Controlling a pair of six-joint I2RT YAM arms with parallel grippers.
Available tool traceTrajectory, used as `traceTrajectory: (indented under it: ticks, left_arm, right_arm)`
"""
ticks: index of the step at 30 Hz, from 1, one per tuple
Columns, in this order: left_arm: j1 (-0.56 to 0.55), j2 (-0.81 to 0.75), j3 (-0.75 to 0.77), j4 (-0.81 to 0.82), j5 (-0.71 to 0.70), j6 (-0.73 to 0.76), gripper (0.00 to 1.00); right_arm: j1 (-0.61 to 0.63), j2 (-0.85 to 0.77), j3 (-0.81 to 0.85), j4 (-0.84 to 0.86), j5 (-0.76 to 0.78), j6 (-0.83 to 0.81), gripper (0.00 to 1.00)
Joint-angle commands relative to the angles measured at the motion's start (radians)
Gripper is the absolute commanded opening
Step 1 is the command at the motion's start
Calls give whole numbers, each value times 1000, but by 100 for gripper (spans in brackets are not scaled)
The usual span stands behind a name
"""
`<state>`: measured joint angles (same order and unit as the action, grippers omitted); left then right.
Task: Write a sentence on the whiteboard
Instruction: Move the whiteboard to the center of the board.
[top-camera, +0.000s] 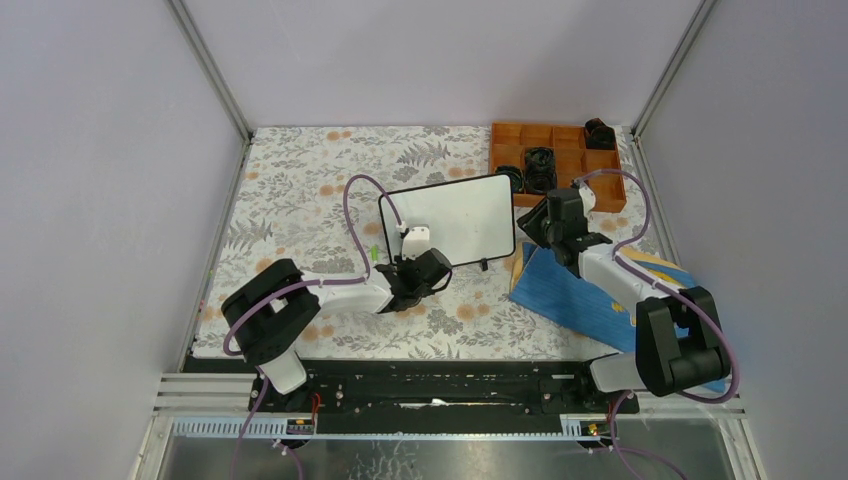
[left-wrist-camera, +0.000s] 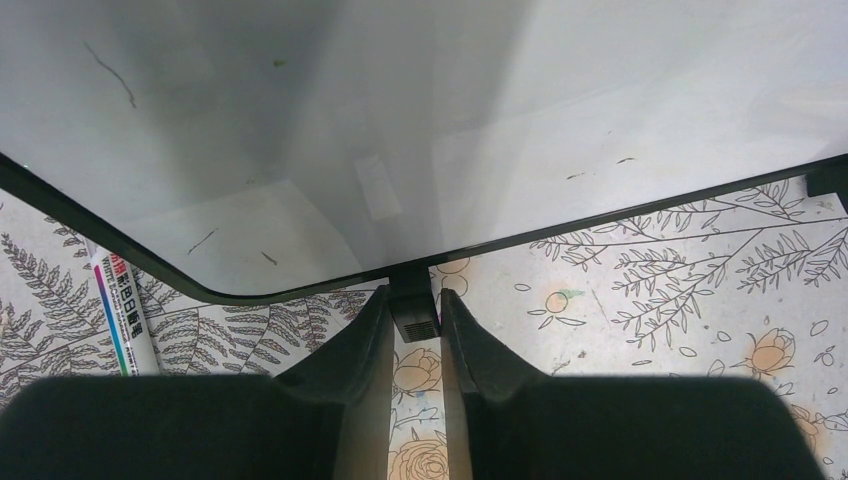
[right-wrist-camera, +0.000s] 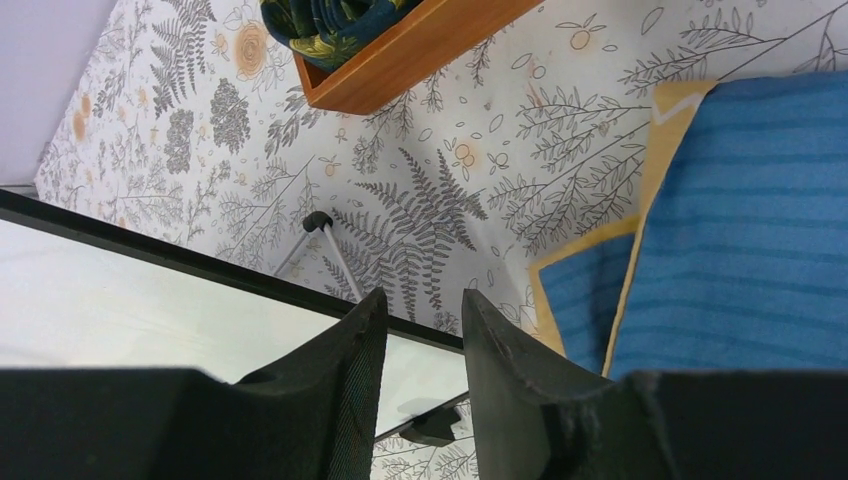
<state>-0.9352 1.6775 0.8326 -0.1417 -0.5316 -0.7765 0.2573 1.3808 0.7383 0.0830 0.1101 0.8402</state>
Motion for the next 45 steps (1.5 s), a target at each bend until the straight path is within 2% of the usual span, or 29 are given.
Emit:
traceTrajectory:
  ticks: [1,9,21,27,32,37,40,43,45]
  left_arm:
    - [-7,-23,-12,14,-2,39,3]
    - [-9,-24,-9,14,-1,42,2]
    - [-12,-31,-10,5,-6,36,1]
    - [-13,-50,-17,-9,-16,30,2]
    - [-15,-73,-34,-12,-20,26,3]
    - [-20,-90,-38,-17,-17,25,11]
    - [-27,-98,-36,-23,-13,25,18]
    - [-37,-113,-41,-32,-10,19,32]
    - [-41,-125,-45,-36,-9,13,37]
  right_arm:
    - [16,13,49,53,-32,-24,39]
    - [42,39,58,63,-62,-43,32]
    - [83,28,45,50,-39,-51,30]
    - [81,-37,25,16,57,-38,35]
    - [81,-133,17,-30,132,-66,49]
    - [83,-254,-21,-65,146,-130,64]
    - [83,-324,-68,-70,141,-163,67]
    - [85,-385,-100,-77,131,-199,68]
    - [85,-420,-116,-114,126,-216,68]
